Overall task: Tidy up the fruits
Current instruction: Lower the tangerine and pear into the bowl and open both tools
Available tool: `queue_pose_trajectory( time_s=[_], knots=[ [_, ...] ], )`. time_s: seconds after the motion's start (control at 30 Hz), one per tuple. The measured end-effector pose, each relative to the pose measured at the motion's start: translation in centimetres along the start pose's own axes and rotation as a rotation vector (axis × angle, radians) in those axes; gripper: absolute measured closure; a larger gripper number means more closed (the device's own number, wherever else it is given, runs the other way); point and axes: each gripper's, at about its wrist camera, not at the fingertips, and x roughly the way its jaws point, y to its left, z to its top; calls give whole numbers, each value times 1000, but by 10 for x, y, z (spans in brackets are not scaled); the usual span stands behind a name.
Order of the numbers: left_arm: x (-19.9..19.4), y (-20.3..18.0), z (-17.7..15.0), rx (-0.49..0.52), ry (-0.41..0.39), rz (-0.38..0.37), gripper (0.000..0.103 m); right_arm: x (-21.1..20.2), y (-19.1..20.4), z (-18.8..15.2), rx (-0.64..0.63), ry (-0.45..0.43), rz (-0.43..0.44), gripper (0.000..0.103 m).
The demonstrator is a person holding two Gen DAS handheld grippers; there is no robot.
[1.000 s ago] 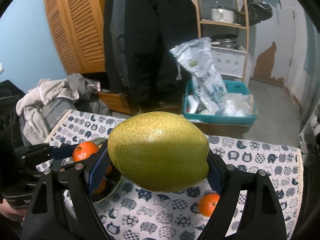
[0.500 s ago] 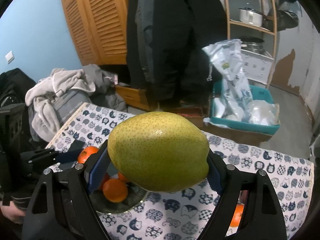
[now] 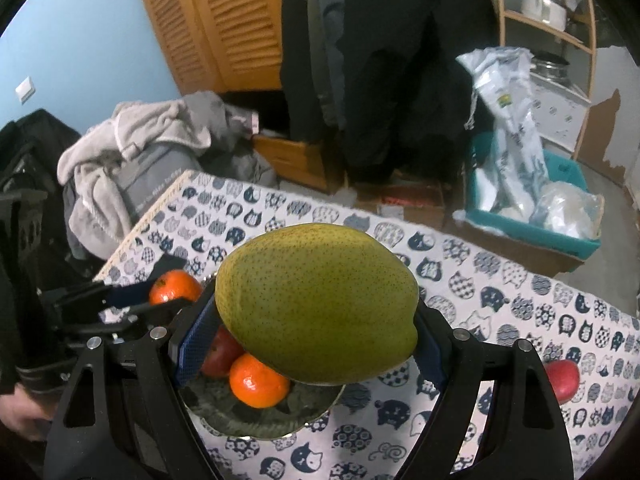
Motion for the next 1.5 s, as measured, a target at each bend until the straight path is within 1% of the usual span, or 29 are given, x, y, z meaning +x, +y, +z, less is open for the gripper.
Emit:
queue_pose_trajectory(
  time_s=[0.2,0.3,0.37,0.57,0.77,0.87,1.0,1.07,1.17,1.37,1.5],
  knots=[
    [8,11,-1,-8,5,18,58,31,7,-11,-14,72,18,19],
    [13,15,-3,-4,7,35,58,44,6,-17,-18,103,16,19],
    [16,18,-4,-10,13,33,58,53,5,-22,-18,124,10,19],
    [28,25,-6,-25,40,41,58,74,-3,-34,0,184,12,19],
    [45,32,-8,-38,79,55,58,90,-2,-45,-6,229,15,19],
    [52,37,-9,-49,95,63,58,97,0,-49,-12,248,12,19],
    [60,48,-10,-106,126,39,58,105,0,-54,-18,271,10,19],
    [62,50,-11,-117,137,40,58,110,0,-57,-22,284,15,19],
    [66,51,-12,-117,146,47,58,115,3,-61,-30,304,22,19],
    [68,51,-11,-120,152,43,58,112,-1,-58,-1,305,36,19],
    [69,48,-12,-116,173,41,52,109,2,-57,-10,295,22,18]
  ],
)
